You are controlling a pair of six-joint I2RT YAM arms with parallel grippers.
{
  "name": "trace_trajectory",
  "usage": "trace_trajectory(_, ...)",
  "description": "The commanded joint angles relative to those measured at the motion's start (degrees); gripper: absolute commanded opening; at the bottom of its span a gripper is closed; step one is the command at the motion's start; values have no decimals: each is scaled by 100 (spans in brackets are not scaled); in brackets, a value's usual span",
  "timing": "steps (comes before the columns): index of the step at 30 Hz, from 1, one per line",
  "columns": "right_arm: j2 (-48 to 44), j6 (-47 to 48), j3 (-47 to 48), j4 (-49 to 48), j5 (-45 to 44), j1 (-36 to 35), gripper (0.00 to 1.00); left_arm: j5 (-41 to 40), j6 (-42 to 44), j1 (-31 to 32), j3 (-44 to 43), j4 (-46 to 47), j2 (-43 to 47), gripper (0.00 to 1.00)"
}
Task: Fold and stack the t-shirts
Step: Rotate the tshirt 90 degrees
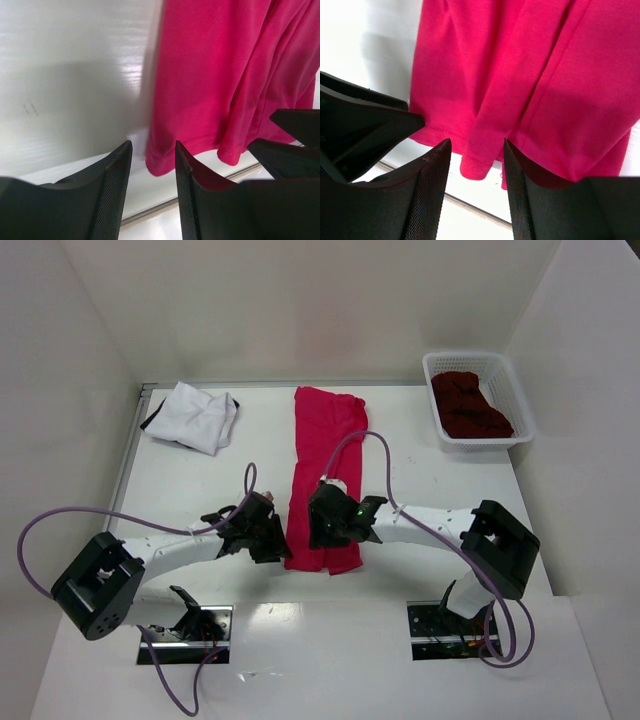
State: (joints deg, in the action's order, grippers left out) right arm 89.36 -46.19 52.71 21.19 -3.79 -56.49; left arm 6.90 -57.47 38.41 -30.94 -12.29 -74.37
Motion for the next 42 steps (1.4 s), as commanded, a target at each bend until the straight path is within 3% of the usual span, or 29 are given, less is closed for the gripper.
trace_trajectory(1,177,14,108,157,-158,-38,52,93,-124,95,62,298,-139,48)
trace_trajectory(11,714,14,301,263,-279,-380,46,-30,-300,360,62,412,-500,45)
trace_trajectory(16,661,-38,301,333,-456,-380,23,-83,-352,360,114,342,-447,37)
trace_trajectory(22,302,-100,354,570,-737,-380,16,-83,-352,360,246,228,-281,21)
trace_trajectory(25,117,-171,232,623,-877,-380,16,-136,-405,360,351,227,-166,13)
trace_trajectory(37,-805,-653,-611,589,-922,-380,14,-22,-352,360,404,280,-166,9)
trace_trajectory(39,-859,-654,-665,457,-842,-380,18,-22,-352,360,404,280,-166,9)
trace_trajectory(42,-929,-602,-613,456,-738,-380,39,31,-352,360,457,333,-166,9)
